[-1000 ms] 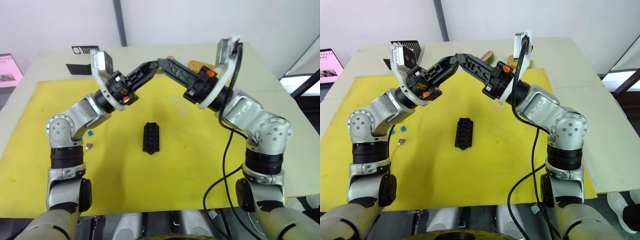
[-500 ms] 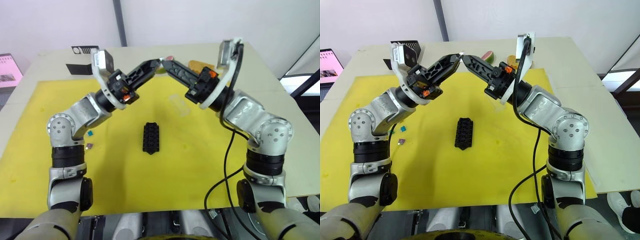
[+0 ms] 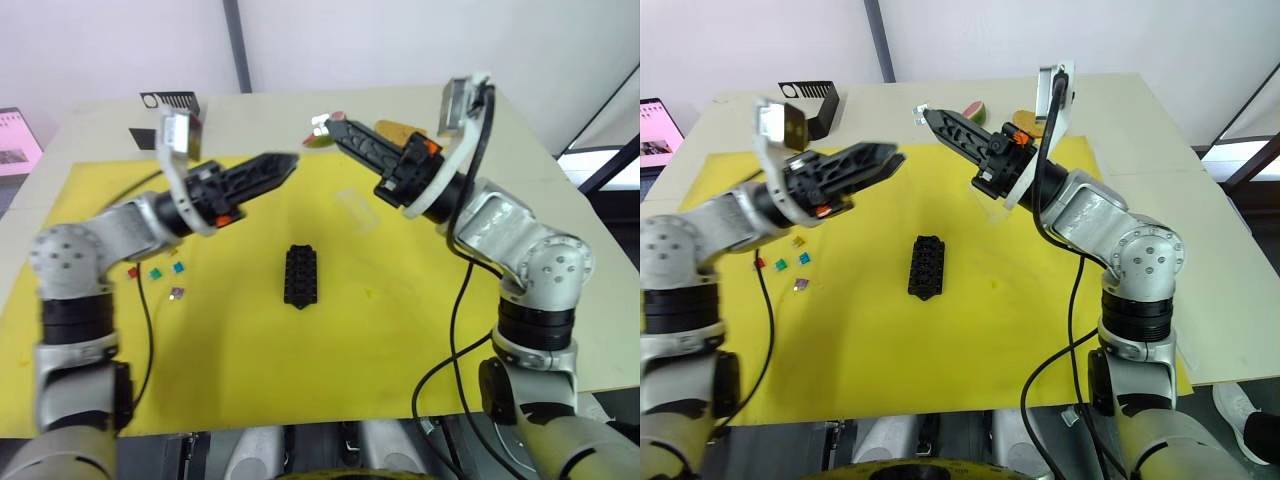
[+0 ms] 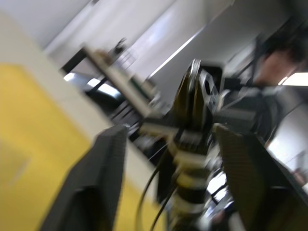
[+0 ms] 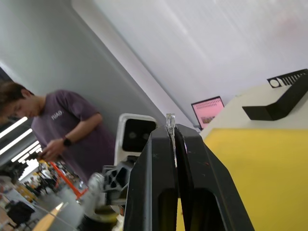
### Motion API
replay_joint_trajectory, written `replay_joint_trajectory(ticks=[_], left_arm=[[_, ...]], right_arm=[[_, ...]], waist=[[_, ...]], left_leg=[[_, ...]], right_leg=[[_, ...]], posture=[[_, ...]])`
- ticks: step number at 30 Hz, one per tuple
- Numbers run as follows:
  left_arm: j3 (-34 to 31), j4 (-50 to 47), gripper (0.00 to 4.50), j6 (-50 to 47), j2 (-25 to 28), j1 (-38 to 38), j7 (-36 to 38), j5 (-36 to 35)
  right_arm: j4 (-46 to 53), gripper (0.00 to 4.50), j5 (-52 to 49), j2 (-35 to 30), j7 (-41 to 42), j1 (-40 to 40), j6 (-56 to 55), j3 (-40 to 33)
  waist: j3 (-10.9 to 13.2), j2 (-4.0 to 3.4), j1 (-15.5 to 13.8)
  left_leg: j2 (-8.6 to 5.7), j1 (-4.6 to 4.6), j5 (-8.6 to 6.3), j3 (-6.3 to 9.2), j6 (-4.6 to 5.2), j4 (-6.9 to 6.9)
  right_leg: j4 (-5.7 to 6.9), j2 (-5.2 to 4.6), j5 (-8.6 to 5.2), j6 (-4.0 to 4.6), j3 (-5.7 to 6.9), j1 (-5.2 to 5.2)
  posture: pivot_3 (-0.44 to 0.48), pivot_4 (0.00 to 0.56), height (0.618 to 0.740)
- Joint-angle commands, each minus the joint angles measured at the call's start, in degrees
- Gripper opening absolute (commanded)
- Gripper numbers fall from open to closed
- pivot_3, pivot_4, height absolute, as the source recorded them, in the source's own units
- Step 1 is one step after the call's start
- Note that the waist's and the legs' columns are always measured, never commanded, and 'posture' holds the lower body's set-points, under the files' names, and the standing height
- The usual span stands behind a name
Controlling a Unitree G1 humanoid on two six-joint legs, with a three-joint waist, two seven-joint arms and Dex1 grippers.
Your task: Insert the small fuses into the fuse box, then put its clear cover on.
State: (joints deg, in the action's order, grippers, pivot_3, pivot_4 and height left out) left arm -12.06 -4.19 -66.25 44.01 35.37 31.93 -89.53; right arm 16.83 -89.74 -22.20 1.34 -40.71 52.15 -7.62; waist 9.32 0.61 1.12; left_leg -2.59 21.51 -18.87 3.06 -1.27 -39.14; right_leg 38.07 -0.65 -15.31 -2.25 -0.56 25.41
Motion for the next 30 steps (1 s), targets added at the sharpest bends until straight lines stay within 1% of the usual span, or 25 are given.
replay_joint_trajectory(ticks=[1, 2, 4, 6, 7, 10, 13, 15, 19, 24, 30], left_arm=[[2.9, -7.8, 4.47, 0.9, 9.5, -2.6, 16.8, 11.5], [4.7, -8.9, 4.47, 3.4, 12.4, -3.7, 21.1, 16.2], [8.4, -10.3, 4.47, 9.2, 16.2, -5.0, 27.8, 25.0], [12.5, -10.4, 4.47, 16.4, 17.9, -6.0, 32.8, 33.9], [13.8, -10.1, 4.47, 19.3, 18.2, -6.3, 34.9, 37.1], [16.1, -8.6, 4.47, 25.8, 16.5, -6.2, 37.7, 44.0], [18.5, -7.6, 4.47, 32.7, 14.1, -6.3, 40.8, 50.1], [20.5, -6.4, 4.47, 39.0, 12.4, -6.8, 43.2, 55.1], [22.2, -3.9, 4.47, 45.1, 8.1, -6.6, 45.0, 59.8], [23.6, -3.0, 4.47, 50.4, 5.7, -7.9, 46.6, 64.5], [23.8, -1.6, 4.47, 56.1, 1.7, -8.3, 45.1, 68.9]], right_arm=[[1.6, 0.0, 2.3, -3.7, 5.5, -2.2, 3.5, 2.6], [2.4, 0.0, 5.5, -5.3, 8.5, -3.1, 4.7, 5.0], [4.4, 0.0, 11.0, -7.7, 14.1, -4.6, 5.9, 9.1], [5.9, 0.0, 16.6, -9.7, 18.5, -5.2, 5.8, 12.9], [6.6, 0.0, 19.5, -10.5, 20.1, -5.4, 5.5, 14.6], [8.1, 0.0, 27.4, -12.4, 23.5, -5.4, 4.6, 19.0], [12.0, 0.0, 39.6, -17.0, 29.7, -5.0, 0.9, 27.3], [13.5, 0.0, 44.4, -18.3, 32.3, -5.2, -0.3, 30.9], [14.2, 0.0, 50.7, -17.4, 34.3, -5.4, -0.5, 34.6], [14.6, 0.0, 57.1, -17.1, 36.3, -5.3, -0.5, 38.2], [14.6, 0.0, 64.1, -17.2, 39.7, -4.7, -2.4, 41.7]], waist=[[0.0, -0.06, -0.1], [0.0, -0.07, -0.1], [0.1, -0.13, -0.2], [0.1, -0.14, -0.5], [0.1, -0.14, -0.5], [0.1, -0.12, -0.5], [0.1, -0.11, -0.6], [0.1, -0.1, -0.5], [0.1, -0.11, -0.4], [0.1, -0.1, -0.5], [0.1, -0.1, -0.5]], left_leg=[[0.0, -0.02, -0.01, -0.01, 0.01, 0.02], [0.0, -0.01, -0.01, -0.02, 0.02, 0.02], [0.0, -0.02, -0.11, -0.03, 0.2, 0.02], [0.0, -0.06, -0.15, -0.01, 0.29, 0.06], [0.0, -0.05, -0.16, 0.02, 0.3, 0.06], [0.0, 0.01, -0.2, 0.02, 0.37, 0.04], [0.0, 0.05, -0.26, 0.0, 0.48, 0.03], [0.0, 0.09, -0.29, 0.0, 0.53, 0.04], [0.01, 0.13, -0.3, -0.01, 0.54, 0.04], [0.01, 0.12, -0.3, 0.0, 0.55, 0.0], [0.01, 0.11, -0.3, 0.0, 0.55, -0.02]], right_leg=[[-0.02, -0.02, 0.0, 0.0, 0.0, -0.02], [-0.07, -0.02, -0.01, 0.0, 0.0, -0.03], [-0.08, -0.03, -0.01, 0.01, -0.01, -0.04], [-0.09, -0.02, -0.02, 0.02, -0.01, -0.06], [-0.09, -0.03, -0.02, 0.02, 0.01, -0.06], [-0.13, -0.07, -0.01, 0.02, 0.01, -0.06], [-0.17, -0.1, -0.01, 0.01, 0.01, -0.03], [-0.24, -0.09, -0.01, 0.01, 0.01, -0.01], [-0.28, -0.08, 0.0, 0.0, 0.01, 0.01], [-0.24, -0.09, 0.0, -0.01, 0.01, 0.0], [-0.2, -0.08, 0.0, -0.01, 0.01, 0.0]], posture=[[0.0, 0.15, 0.74], [0.0, 0.15, 0.74], [0.0, 0.15, 0.74], [0.0, 0.15, 0.74], [0.0, 0.15, 0.74], [0.0, 0.15, 0.74], [0.0, 0.15, 0.74], [0.0, 0.15, 0.74], [0.0, 0.15, 0.74], [0.0, 0.15, 0.74], [0.0, 0.15, 0.74]])
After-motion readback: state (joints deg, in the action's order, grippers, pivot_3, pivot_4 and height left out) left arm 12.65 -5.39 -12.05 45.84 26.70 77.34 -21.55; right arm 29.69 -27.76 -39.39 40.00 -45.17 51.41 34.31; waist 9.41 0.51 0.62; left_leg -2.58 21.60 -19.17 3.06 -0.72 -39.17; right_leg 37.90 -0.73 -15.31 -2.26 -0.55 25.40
